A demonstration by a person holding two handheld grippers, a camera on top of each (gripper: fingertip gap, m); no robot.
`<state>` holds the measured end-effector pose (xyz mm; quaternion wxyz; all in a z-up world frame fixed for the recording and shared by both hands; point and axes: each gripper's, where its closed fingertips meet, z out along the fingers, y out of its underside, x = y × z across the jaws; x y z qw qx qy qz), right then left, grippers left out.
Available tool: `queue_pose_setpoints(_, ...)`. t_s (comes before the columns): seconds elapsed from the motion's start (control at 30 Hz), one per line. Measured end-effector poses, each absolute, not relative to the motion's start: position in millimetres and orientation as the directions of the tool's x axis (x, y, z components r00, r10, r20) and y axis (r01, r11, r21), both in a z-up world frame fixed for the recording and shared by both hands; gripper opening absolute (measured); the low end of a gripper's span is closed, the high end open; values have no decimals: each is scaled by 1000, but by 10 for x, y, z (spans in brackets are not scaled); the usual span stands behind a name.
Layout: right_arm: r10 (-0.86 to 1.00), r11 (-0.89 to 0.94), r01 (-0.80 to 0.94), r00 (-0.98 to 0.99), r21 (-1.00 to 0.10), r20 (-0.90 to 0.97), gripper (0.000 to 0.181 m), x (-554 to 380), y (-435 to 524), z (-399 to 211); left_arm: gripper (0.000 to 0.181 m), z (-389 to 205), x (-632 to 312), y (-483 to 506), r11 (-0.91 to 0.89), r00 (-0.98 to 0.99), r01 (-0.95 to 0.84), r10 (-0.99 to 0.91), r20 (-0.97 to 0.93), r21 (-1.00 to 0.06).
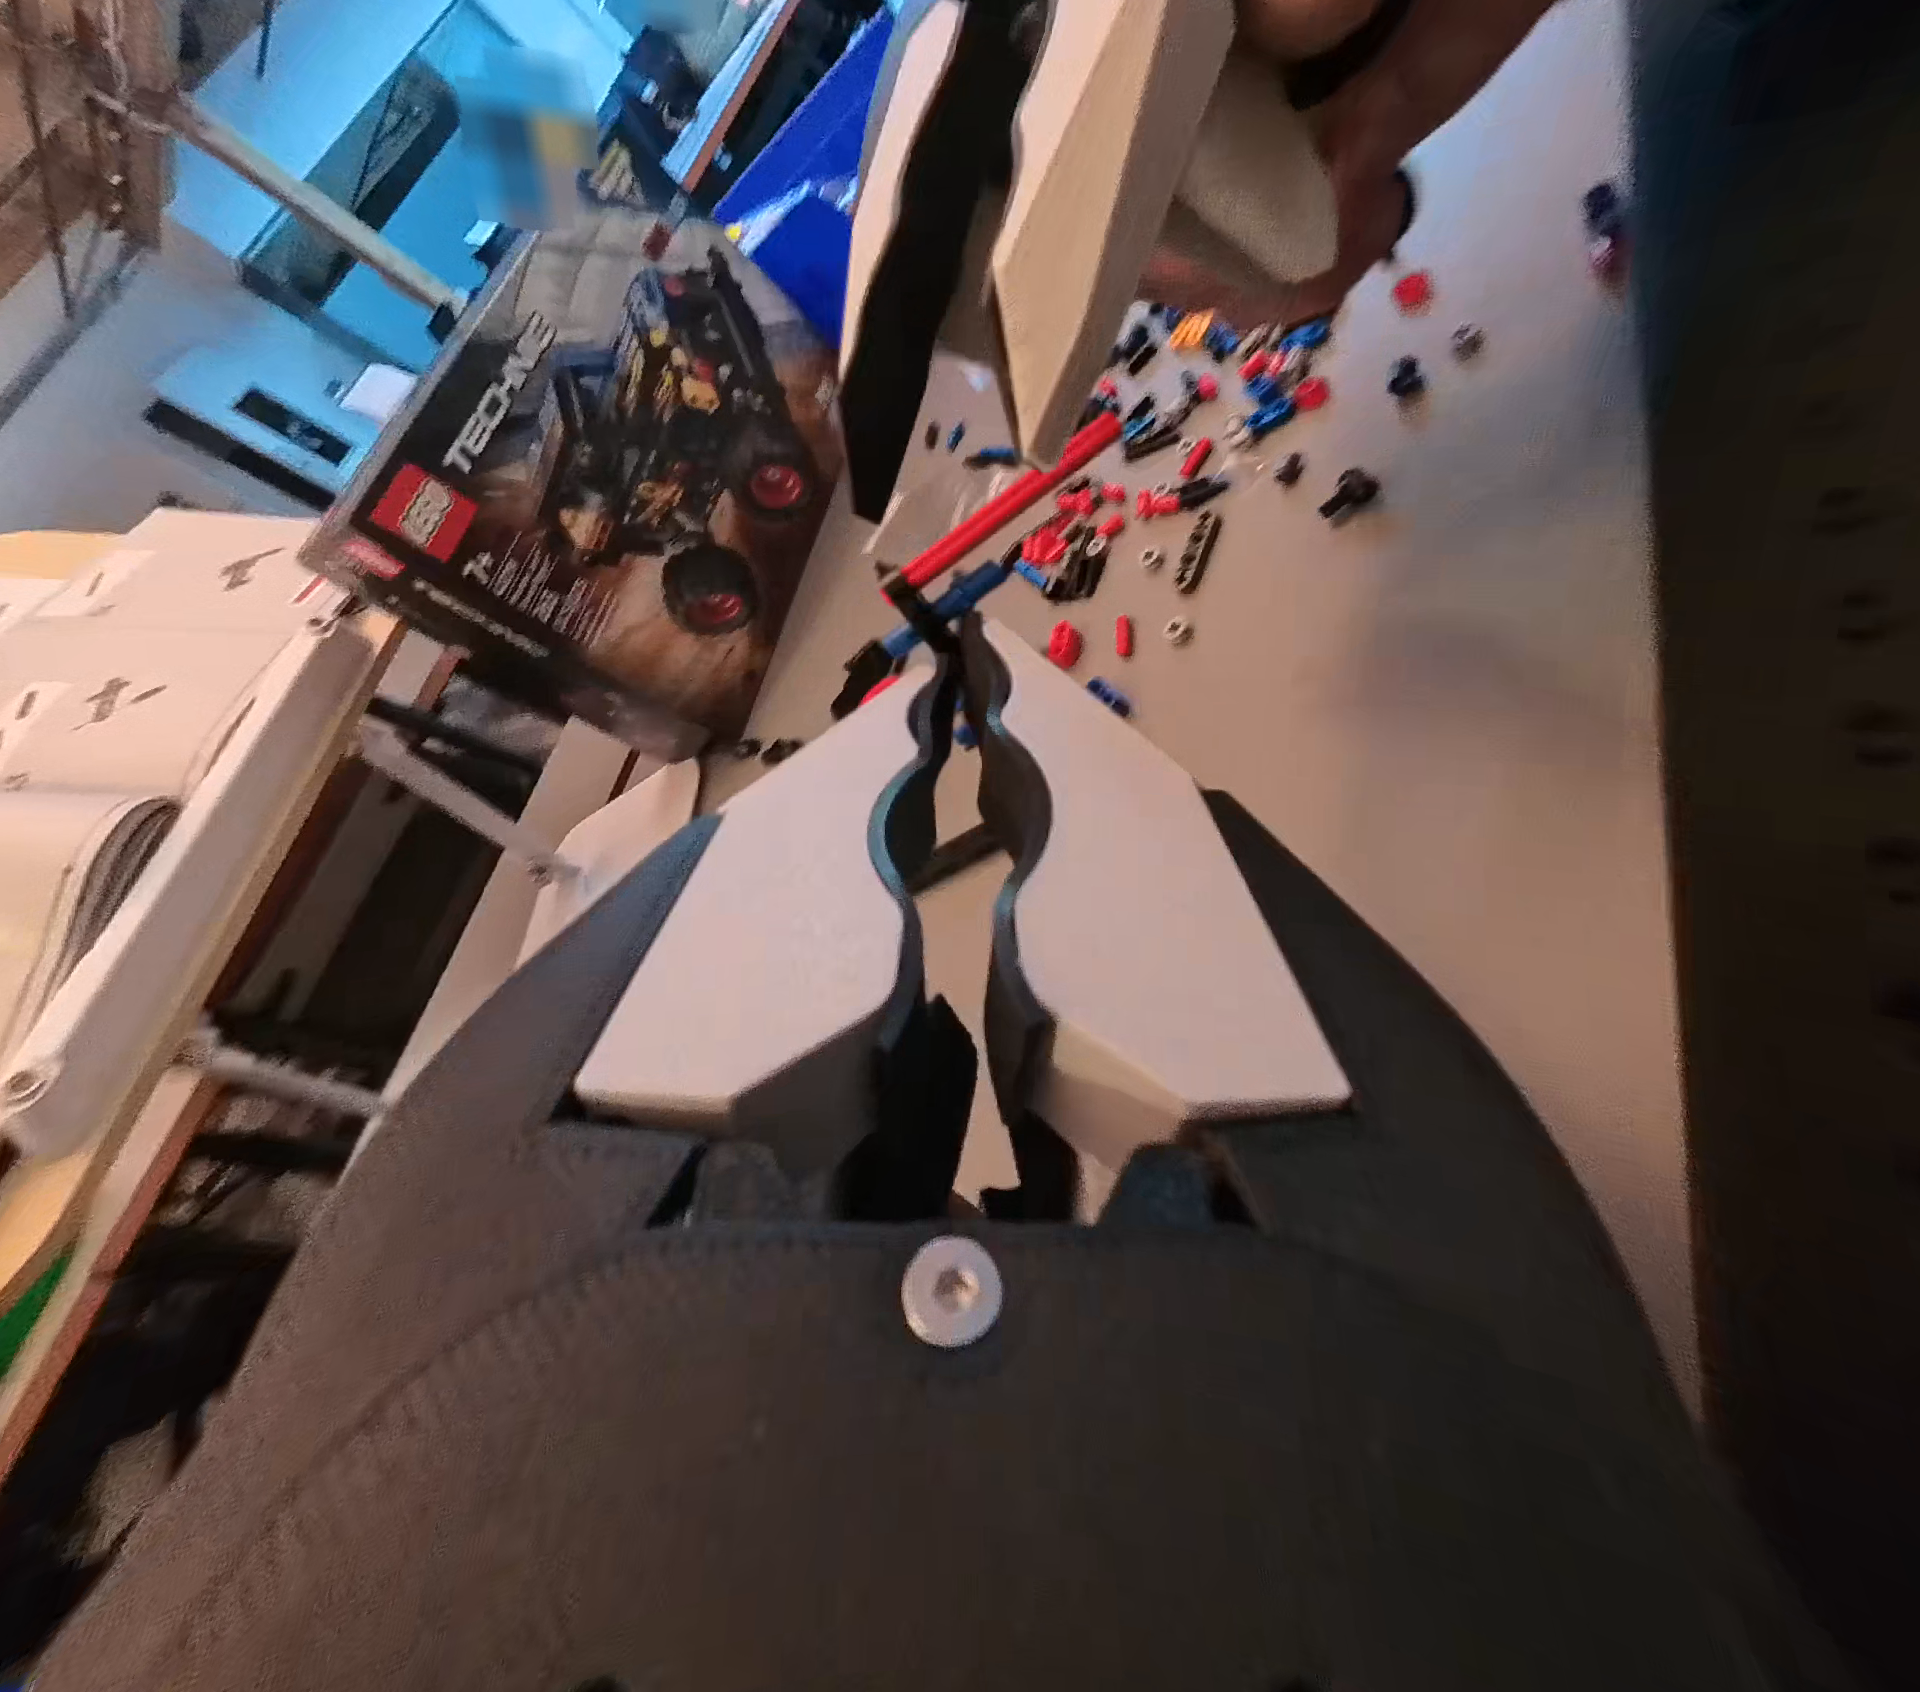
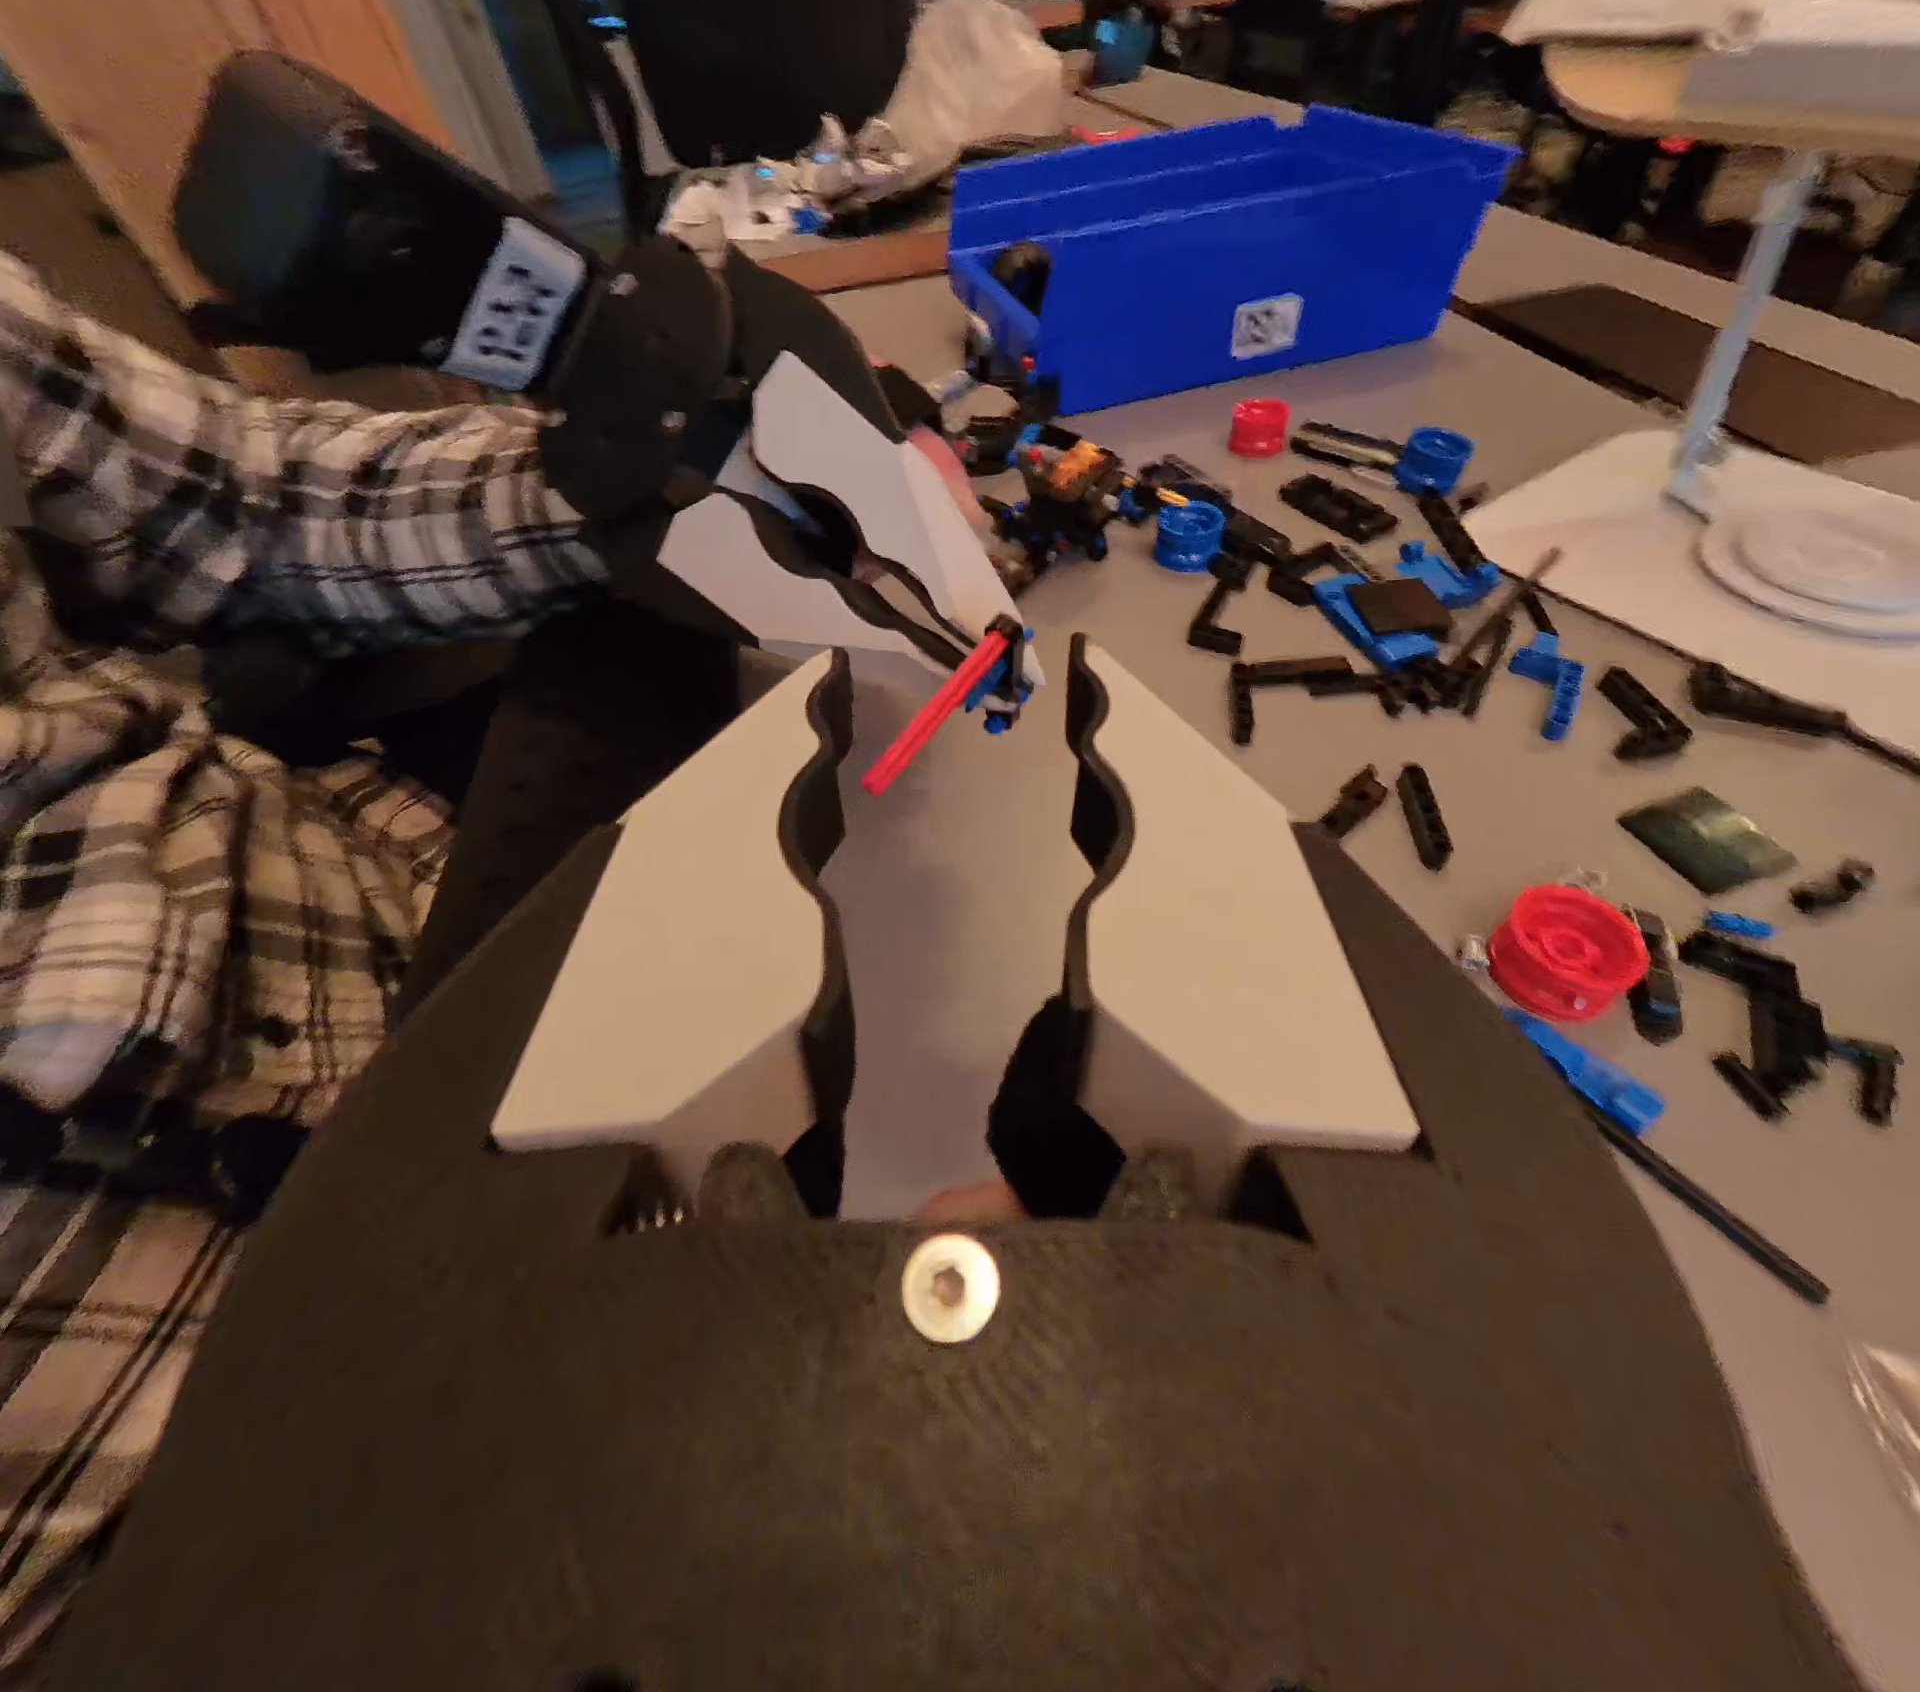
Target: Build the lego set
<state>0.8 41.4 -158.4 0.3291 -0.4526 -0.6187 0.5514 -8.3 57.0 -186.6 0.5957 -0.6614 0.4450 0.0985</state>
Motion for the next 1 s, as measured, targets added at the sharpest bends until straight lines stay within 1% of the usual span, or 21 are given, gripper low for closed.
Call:
queue_pose_setpoints(0.07,901,35,169,-432,-985,-43,38,58,347,-1545,0,-1847,-29,534,120,591,-672,-508,-627,-731)
queue_pose_setpoints(0.17,879,215,217,-469,-952,92,53,96,296,-1680,0,-1861,-20,517,105,603,-634,-552,-575,-766)
queue_pose_setpoints(0.2,866,250,221,-487,-943,115,58,113,268,-1708,0,-1882,-28,514,96,601,-631,-567,-563,-770)
queue_pose_setpoints(0.27,848,301,218,-507,-928,156,62,126,237,-1740,0,-1911,-27,506,90,594,-624,-590,-546,-776)
queue_pose_setpoints(0.4,812,434,239,-520,-868,263,53,82,198,-1917,0,-1990,23,480,93,558,-641,-625,-546,-762)
queue_pose_setpoints(0.43,806,455,244,-523,-857,279,47,76,196,-1958,0,-2024,35,471,90,547,-648,-636,-544,-757)
queue_pose_setpoints(0.5,794,500,258,-517,-827,319,42,69,217,-2044,0,-2113,33,469,85,516,-686,-643,-565,-723)
queue_pose_setpoints(0.57,773,549,266,-522,-792,361,32,82,218,-2131,0,-2219,70,449,91,472,-723,-659,-585,-685)
queue_pose_setpoints(0.63,764,572,269,-519,-775,384,29,90,224,-2186,1,-2280,82,453,86,455,-744,-661,-596,-663)
queue_pose_setpoints(0.7,760,569,261,-528,-780,378,33,118,201,-2197,0,-2295,102,438,79,459,-729,-681,-571,-680)
queue_pose_setpoints(0.77,748,568,267,-562,-778,353,56,173,173,-2228,0,-2313,104,443,70,462,-722,-691,-556,-688)
queue_pose_setpoints(0.8,739,578,275,-575,-769,350,62,197,173,-2261,0,-2322,107,442,65,464,-717,-699,-544,-694)
queue_pose_setpoints(0.87,728,598,284,-584,-749,360,63,216,189,-2314,0,-2331,96,457,56,471,-713,-700,-536,-699)
queue_pose_setpoints(0.9,728,599,288,-585,-747,358,62,214,191,-2328,0,-2357,85,465,53,462,-729,-697,-548,-682)
queue_pose_setpoints(0.97,725,605,285,-583,-744,367,50,201,186,-2338,0,-2405,86,473,62,435,-761,-689,-580,-646)
queue_pose_setpoints(1.0,725,613,293,-577,-734,375,48,195,204,-2351,0,-2416,81,484,62,430,-773,-680,-593,-631)
